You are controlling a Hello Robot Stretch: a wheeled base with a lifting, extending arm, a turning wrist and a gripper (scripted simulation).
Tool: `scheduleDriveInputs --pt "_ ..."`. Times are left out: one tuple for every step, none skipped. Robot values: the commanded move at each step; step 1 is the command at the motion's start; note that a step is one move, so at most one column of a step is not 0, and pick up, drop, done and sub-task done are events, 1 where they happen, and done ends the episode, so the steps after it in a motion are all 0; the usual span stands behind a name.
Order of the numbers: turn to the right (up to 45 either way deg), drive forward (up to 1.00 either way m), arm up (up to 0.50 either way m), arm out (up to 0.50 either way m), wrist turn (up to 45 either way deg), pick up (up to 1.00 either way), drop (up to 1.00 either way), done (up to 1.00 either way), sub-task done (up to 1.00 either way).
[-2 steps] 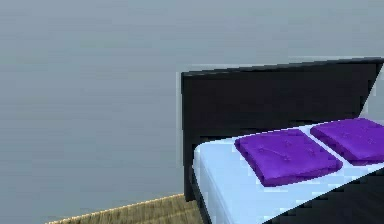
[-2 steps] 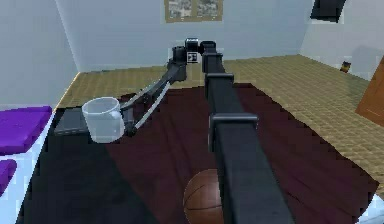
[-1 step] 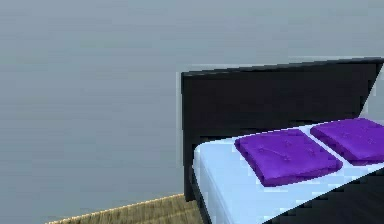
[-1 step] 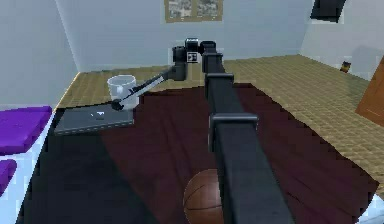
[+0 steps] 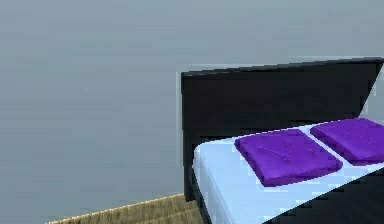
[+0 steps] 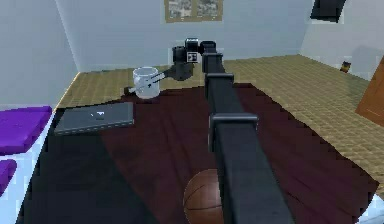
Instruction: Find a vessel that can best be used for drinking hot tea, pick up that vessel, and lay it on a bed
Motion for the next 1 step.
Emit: scheduleDriveInputs --pt "0.0 0.00 -0.20 0.00 0.0 0.00 0.00 0.00 0.00"
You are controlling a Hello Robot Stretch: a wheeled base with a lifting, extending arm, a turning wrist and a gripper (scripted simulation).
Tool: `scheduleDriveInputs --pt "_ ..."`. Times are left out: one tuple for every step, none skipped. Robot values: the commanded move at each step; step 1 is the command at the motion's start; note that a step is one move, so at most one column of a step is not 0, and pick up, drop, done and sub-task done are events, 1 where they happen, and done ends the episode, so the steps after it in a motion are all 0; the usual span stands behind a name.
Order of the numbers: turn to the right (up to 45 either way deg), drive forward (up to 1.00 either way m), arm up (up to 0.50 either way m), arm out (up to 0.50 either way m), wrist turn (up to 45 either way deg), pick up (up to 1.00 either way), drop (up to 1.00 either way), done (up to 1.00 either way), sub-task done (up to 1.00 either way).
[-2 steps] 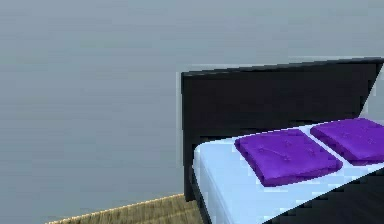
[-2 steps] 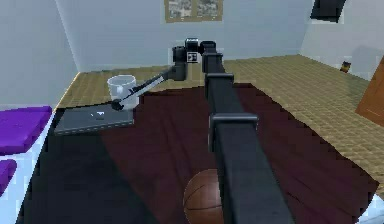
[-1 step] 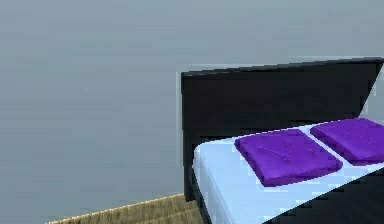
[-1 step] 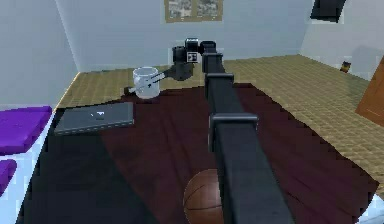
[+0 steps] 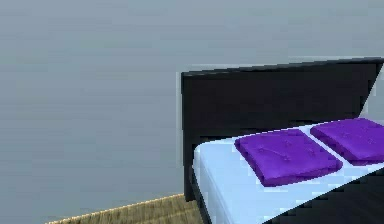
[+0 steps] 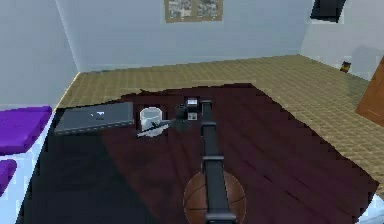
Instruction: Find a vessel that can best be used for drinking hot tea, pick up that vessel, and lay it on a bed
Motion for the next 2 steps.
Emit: scheduleDriveInputs --pt "0.0 0.00 -0.32 0.00 0.0 0.00 0.00 0.00 0.00" --pt "0.0 0.00 0.00 0.00 0.0 0.00 1.00 0.00 0.00"
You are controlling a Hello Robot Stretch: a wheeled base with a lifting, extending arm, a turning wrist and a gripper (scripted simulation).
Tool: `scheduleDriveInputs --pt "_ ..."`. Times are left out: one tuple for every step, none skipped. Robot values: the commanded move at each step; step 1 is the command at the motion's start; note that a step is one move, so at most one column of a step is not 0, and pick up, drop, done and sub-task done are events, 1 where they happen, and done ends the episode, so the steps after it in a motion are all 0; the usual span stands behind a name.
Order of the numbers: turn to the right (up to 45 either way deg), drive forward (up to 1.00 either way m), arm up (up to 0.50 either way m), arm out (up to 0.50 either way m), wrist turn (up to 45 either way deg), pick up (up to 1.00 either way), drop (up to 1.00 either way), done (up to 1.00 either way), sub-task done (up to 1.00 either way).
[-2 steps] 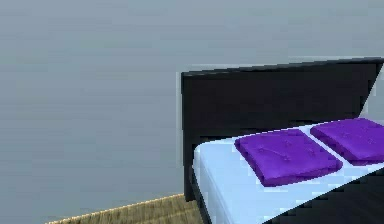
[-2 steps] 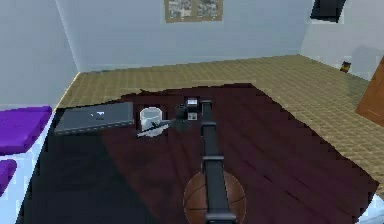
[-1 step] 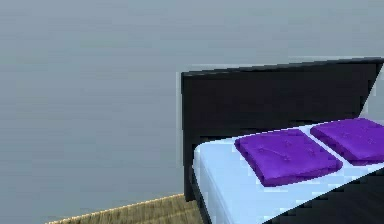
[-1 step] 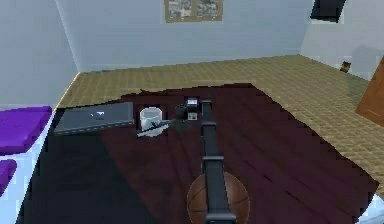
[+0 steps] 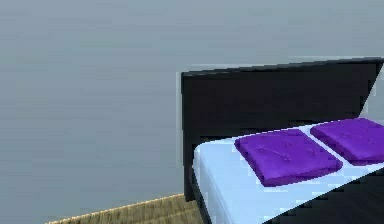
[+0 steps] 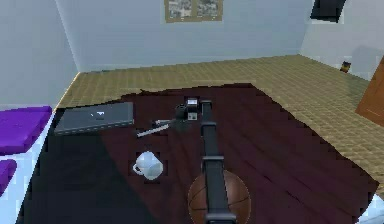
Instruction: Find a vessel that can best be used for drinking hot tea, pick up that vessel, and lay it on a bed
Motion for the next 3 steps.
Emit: scheduleDriveInputs --pt "0.0 0.00 0.10 0.00 0.0 0.00 0.00 0.00 0.00" --pt "0.0 0.00 0.00 -0.08 0.0 0.00 0.00 0.00 0.00" --pt "0.0 0.00 0.00 0.00 0.0 0.00 0.00 1.00 0.00"
